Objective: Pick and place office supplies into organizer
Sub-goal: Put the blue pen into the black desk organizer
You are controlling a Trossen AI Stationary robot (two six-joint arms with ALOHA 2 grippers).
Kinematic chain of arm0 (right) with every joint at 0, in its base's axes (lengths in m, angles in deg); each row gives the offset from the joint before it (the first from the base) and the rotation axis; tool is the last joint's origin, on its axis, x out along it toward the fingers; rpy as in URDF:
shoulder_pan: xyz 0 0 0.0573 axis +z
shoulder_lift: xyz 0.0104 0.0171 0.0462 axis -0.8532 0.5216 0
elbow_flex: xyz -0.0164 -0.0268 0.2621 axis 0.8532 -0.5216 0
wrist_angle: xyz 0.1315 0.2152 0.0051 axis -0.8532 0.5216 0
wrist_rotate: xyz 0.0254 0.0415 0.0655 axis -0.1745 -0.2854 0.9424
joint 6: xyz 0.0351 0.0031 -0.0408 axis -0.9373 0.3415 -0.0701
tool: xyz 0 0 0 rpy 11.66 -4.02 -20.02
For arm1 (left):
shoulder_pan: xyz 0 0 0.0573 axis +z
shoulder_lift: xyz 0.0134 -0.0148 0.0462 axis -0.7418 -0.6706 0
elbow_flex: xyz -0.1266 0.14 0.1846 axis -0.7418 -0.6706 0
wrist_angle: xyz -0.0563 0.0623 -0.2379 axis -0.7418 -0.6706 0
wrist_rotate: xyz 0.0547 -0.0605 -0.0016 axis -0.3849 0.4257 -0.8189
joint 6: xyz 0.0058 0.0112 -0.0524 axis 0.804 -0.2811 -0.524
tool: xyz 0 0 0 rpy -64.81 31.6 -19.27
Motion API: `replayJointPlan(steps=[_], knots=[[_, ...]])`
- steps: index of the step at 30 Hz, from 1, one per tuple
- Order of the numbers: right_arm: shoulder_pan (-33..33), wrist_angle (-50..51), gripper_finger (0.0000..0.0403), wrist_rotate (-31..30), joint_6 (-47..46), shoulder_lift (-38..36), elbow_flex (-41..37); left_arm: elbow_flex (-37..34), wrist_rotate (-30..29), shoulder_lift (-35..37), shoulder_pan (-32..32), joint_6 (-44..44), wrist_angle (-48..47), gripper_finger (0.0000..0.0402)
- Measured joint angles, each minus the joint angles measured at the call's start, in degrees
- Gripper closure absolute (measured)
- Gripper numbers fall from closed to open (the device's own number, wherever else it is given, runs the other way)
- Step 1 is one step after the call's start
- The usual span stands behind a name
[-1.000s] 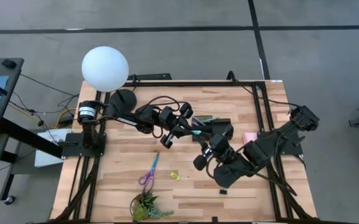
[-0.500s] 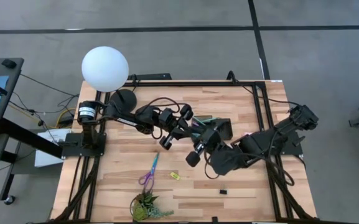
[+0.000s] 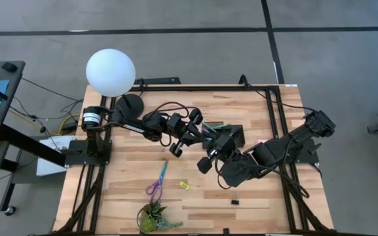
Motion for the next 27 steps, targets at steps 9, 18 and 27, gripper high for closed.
replayJointPlan(steps=[9,18,27], knots=[[-0.2,2.3,0.0345,0.1,0.0,0.0,0.0,0.0,-0.3,0.2,0.1,1.1,-0.1,0.0384],[1.0,3.0,0.031,-0.7,1.5,0.0,0.0,0.0,0.9,0.3,0.1,2.0,0.0,0.0384],[1.3,5.3,0.0294,-3.3,0.0,0.0,0.0,0.0,0.8,0.7,0.1,2.3,-0.2,0.0384]])
